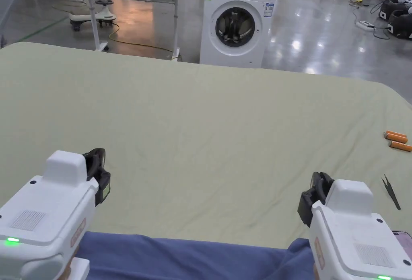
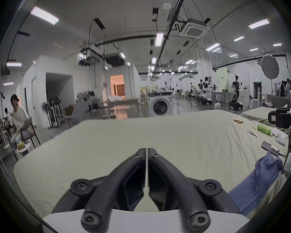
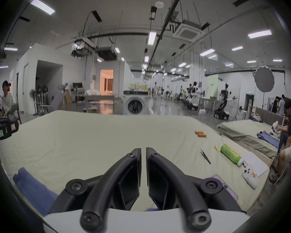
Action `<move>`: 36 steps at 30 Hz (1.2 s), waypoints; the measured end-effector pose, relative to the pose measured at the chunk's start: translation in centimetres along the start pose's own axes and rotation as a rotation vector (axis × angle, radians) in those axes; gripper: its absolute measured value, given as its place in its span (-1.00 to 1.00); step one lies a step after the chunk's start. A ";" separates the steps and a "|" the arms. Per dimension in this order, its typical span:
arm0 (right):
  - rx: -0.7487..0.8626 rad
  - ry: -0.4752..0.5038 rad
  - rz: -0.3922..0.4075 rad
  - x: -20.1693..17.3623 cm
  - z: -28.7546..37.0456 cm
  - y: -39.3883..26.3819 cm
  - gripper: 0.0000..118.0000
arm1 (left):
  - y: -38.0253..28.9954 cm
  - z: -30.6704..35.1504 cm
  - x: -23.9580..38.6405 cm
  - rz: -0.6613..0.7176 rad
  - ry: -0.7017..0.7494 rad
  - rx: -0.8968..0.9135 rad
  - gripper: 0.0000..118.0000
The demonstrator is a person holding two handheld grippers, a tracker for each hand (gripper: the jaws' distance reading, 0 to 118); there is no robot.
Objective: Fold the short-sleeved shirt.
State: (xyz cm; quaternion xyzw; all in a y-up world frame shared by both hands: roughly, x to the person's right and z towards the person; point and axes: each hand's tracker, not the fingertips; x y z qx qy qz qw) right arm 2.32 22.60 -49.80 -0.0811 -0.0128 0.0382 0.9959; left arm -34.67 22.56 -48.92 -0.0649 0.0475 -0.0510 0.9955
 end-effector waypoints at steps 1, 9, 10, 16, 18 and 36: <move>0.013 0.002 0.004 -0.5 0.0 0.1 -0.95 | 0.1 0.2 0.2 -0.020 0.014 0.023 -1.00; 0.083 0.042 -0.003 -3.3 -0.1 0.3 -1.00 | 0.5 1.7 -1.5 -0.003 -0.001 -0.025 -1.00; 0.086 0.045 0.006 -3.6 -0.1 0.4 -1.00 | 0.3 1.9 -2.3 0.011 -0.015 -0.049 -1.00; 0.094 0.096 0.010 -5.1 -0.6 0.7 -1.00 | -2.2 2.0 -9.1 0.119 -0.096 -0.298 -1.00; 0.082 0.116 0.020 -5.6 -0.9 0.6 -1.00 | -3.5 1.4 -11.9 0.189 -0.150 -0.398 -1.00; -0.021 0.138 0.052 -5.3 -1.3 -1.3 -1.00 | -17.2 -5.9 -23.8 0.886 -0.546 -0.840 0.16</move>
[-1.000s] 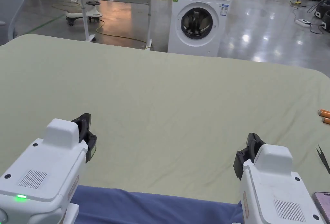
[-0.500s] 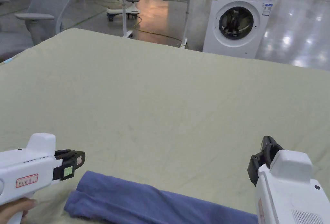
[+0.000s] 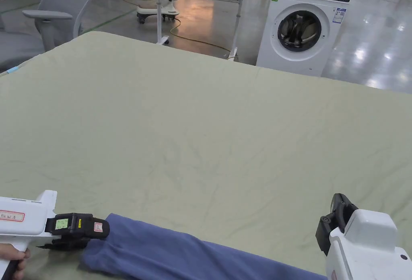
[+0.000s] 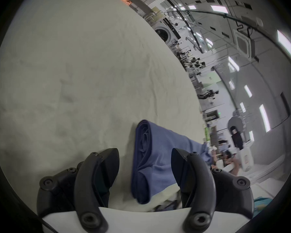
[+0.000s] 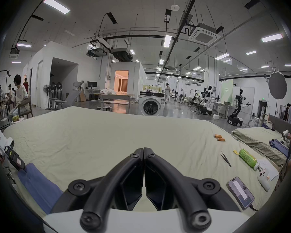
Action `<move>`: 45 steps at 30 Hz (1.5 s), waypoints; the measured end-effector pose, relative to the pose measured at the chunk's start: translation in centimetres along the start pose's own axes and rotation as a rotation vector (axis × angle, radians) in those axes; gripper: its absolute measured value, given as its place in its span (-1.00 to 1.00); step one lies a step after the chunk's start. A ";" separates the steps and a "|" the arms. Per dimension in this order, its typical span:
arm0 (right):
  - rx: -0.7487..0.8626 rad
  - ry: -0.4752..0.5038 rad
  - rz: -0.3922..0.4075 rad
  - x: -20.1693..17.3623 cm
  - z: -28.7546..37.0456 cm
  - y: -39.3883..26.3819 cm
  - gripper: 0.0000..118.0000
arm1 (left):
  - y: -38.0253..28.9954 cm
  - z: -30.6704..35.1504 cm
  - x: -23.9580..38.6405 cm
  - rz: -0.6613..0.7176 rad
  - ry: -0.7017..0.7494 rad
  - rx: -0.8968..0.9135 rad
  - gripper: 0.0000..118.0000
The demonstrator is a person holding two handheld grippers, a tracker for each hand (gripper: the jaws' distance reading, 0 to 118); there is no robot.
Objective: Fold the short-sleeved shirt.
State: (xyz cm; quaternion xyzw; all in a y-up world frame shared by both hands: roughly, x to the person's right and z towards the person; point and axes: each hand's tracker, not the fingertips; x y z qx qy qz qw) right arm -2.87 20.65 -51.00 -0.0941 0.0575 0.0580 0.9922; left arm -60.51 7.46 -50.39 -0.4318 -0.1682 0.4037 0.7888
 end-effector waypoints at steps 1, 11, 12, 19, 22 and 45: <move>-0.003 -0.001 0.001 0.0 0.0 0.0 -1.00 | 0.0 -0.2 -0.7 0.034 -0.078 0.008 0.16; -0.027 0.002 0.010 0.0 -0.2 -0.4 -1.00 | -2.1 -6.3 0.6 0.005 -0.079 -0.076 -0.79; -0.028 0.004 0.013 0.0 -0.2 -0.4 -1.00 | -1.9 -6.0 0.6 -0.003 -0.065 -0.070 -0.80; -0.024 0.005 0.018 0.5 -0.4 -0.2 -1.00 | -1.0 -3.9 4.2 -0.065 0.006 -0.056 -0.91; -0.019 -0.001 0.018 1.1 -0.5 -0.1 -1.00 | 0.5 -2.1 5.0 -0.106 0.052 -0.033 -0.92; -0.005 -0.001 -0.020 3.4 -0.5 -0.2 -1.00 | -4.7 -3.9 24.0 -0.362 0.229 -0.135 -0.91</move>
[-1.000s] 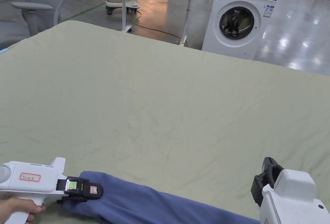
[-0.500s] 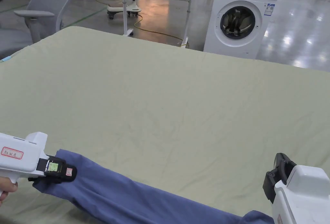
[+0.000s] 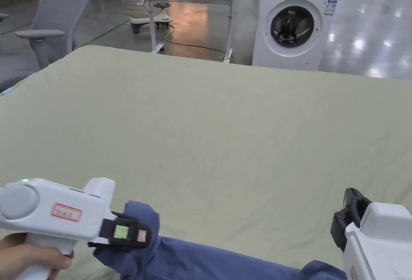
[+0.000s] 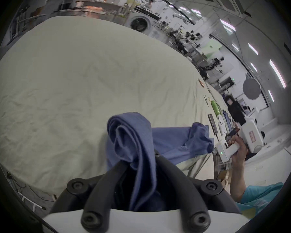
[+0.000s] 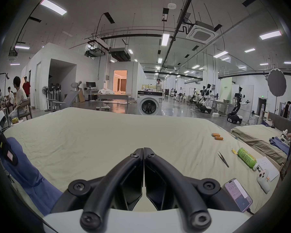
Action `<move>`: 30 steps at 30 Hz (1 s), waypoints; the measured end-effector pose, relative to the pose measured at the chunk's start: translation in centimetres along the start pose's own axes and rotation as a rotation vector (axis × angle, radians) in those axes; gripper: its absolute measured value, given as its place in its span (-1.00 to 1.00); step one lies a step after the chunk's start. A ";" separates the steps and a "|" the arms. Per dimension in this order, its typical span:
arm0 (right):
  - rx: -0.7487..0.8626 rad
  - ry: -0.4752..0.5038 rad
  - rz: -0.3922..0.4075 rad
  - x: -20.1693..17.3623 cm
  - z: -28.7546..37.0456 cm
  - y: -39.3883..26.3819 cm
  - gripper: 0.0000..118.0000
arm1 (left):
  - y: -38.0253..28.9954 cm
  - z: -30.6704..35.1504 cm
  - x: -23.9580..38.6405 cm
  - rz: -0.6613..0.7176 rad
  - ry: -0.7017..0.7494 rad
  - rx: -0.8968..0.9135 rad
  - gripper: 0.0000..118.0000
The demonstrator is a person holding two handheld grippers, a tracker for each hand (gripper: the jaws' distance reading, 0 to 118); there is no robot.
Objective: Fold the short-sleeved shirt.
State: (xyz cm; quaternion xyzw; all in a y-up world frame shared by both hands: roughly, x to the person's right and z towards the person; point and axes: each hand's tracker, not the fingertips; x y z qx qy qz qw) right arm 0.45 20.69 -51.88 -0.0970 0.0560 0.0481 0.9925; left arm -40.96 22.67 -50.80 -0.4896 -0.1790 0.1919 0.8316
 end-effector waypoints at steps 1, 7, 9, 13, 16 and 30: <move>-0.001 -0.002 -0.001 0.1 0.1 -0.1 -1.00 | -0.1 -1.1 1.0 -0.015 0.004 -0.011 -0.91; -0.008 -0.020 -0.005 1.2 0.7 -0.6 -1.00 | -1.0 -9.9 3.1 -0.024 0.076 -0.135 -0.91; -0.014 -0.029 -0.005 1.5 0.8 -0.7 -1.00 | -1.4 -12.4 3.6 -0.041 0.136 -0.167 -0.91; -0.023 -0.043 -0.012 2.0 1.0 -0.9 -1.00 | -2.0 -15.2 4.2 -0.044 0.214 -0.168 -0.90; -0.024 -0.047 -0.012 2.1 1.2 -0.9 -1.00 | -2.3 -15.4 4.5 -0.038 0.232 -0.151 -0.78; -0.029 -0.034 -0.010 1.7 1.5 -0.9 -1.00 | -0.1 -8.7 5.0 0.036 -0.056 0.005 -0.47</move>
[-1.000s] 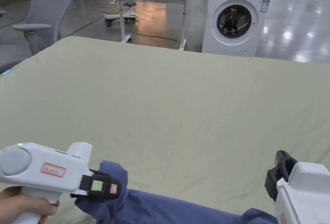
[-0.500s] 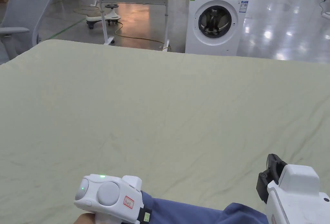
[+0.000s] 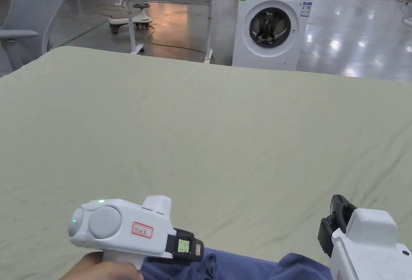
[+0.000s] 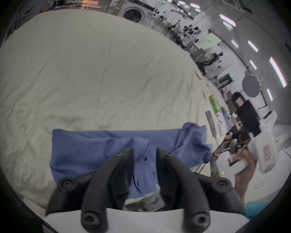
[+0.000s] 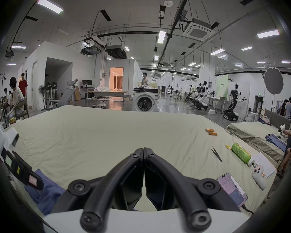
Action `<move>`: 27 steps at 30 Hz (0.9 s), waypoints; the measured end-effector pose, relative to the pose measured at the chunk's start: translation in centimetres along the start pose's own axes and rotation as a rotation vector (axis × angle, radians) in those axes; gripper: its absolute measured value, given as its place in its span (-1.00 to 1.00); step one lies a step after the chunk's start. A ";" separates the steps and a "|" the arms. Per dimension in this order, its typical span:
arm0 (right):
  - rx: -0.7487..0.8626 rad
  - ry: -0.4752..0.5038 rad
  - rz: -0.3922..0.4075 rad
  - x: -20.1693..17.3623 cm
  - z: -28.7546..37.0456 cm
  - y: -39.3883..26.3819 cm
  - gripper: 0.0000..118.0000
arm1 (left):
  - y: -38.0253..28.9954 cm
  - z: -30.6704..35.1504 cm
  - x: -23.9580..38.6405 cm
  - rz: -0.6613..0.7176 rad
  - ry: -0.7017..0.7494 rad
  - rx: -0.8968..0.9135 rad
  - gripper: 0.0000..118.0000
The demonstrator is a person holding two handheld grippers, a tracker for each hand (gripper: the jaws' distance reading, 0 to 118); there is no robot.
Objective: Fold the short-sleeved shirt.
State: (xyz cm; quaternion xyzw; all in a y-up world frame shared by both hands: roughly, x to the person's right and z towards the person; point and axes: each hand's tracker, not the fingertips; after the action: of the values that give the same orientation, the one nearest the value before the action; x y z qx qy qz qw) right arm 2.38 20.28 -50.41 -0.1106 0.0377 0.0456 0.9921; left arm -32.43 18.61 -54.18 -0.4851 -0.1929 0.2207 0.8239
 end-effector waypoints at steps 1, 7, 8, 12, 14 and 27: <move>0.000 -0.002 -0.002 0.1 0.1 0.0 -1.00 | 0.1 0.4 0.1 0.001 -0.008 0.011 -0.63; -0.007 -0.010 0.000 0.4 0.4 -0.2 -1.00 | -1.1 -2.2 -0.5 -0.092 0.198 -0.074 -0.87; -0.009 -0.011 0.001 0.5 0.5 -0.3 -1.00 | -1.6 -3.0 -0.8 -0.084 0.195 -0.112 -0.87; -0.020 -0.015 0.005 0.6 0.5 -0.8 -1.00 | -3.8 -6.1 -0.5 -0.066 0.117 -0.212 -0.91; -0.026 -0.018 0.006 0.7 0.6 -0.9 -1.00 | -4.5 -6.8 -0.2 -0.063 0.114 -0.193 -0.91; -0.043 -0.019 0.006 0.9 0.4 -1.3 -1.00 | -4.2 -7.8 -0.5 0.015 0.027 -0.086 -0.92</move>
State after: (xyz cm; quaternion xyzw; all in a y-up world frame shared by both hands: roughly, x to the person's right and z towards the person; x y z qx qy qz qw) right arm 3.40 19.17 -49.81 -0.1316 0.0275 0.0503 0.9896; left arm -27.96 10.96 -54.06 -0.5245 -0.1873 0.2118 0.8031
